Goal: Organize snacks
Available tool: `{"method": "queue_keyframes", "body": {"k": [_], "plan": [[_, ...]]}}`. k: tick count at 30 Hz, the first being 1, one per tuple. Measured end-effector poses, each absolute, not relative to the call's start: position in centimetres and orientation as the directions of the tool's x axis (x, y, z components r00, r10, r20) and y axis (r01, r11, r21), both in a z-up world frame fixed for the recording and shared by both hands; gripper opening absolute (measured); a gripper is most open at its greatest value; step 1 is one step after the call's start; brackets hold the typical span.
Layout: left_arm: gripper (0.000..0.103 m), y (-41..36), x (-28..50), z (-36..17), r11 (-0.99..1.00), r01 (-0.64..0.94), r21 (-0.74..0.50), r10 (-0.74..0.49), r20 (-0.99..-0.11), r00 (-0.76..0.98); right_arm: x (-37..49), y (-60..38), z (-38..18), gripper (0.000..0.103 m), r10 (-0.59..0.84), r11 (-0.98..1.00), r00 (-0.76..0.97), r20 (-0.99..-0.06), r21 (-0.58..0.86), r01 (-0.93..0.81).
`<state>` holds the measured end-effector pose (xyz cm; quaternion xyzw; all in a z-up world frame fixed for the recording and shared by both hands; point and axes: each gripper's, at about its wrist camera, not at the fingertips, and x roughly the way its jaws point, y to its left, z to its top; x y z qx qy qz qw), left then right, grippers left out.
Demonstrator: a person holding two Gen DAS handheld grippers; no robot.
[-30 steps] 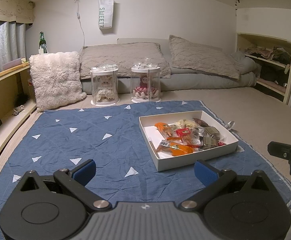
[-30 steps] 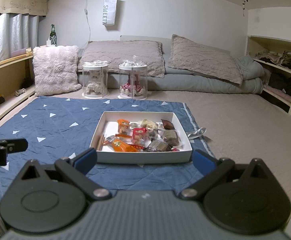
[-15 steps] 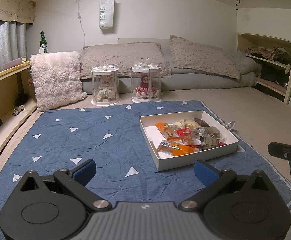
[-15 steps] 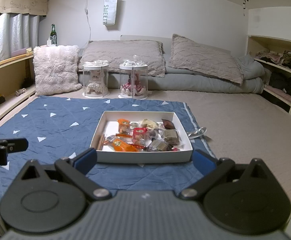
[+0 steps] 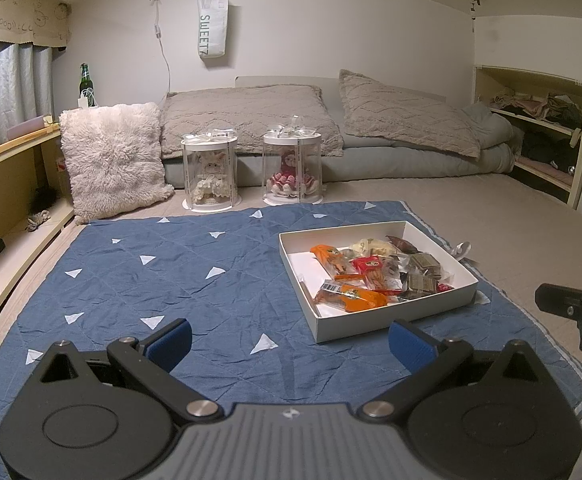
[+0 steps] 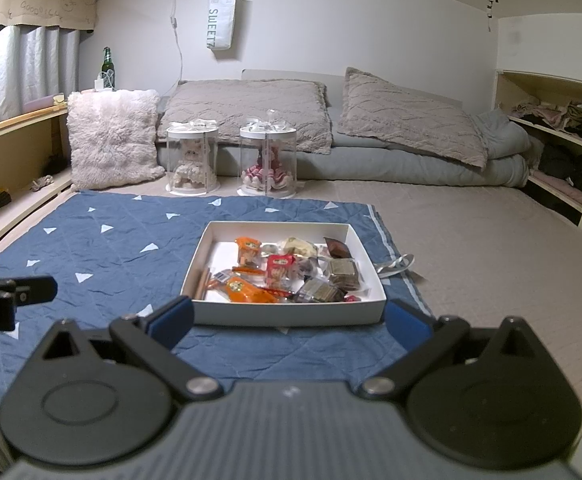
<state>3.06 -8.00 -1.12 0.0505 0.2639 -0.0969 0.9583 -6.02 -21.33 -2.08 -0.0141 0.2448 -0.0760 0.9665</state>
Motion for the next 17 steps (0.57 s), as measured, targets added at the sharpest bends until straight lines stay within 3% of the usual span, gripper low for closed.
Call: {"method": "queue_keyframes", "body": {"k": [17], "plan": [[0.103,-7.84,3.25,-0.88,0.980,0.195,0.039,-0.147,-0.514,0.845,-6.01,-21.29,-2.07,0.103,-0.154,0.988,0.868,-0.472,-0.064,0.140]]}}
